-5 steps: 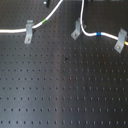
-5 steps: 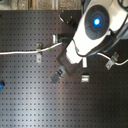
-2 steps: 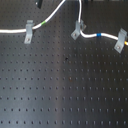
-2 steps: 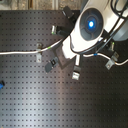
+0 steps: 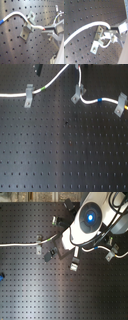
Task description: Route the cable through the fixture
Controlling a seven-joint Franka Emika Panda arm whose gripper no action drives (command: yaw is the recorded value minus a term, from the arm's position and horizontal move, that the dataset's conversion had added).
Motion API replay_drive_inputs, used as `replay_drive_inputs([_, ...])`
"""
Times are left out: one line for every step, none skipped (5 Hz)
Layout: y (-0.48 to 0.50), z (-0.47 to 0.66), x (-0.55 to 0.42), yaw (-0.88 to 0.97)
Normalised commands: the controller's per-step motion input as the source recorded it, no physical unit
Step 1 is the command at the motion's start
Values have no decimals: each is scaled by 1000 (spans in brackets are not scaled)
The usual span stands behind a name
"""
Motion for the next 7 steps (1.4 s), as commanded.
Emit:
replay_drive_inputs([-40,223,-72,0])
replay_drive_inputs([-53,347,-142,-51])
replay_drive_inputs([157,282,-158,114])
replay_drive_inputs([235,302,-119,151])
replay_drive_inputs([325,235,-95,260])
replay_drive_inputs([137,503,331,237])
replay_drive_inputs([43,594,270,77])
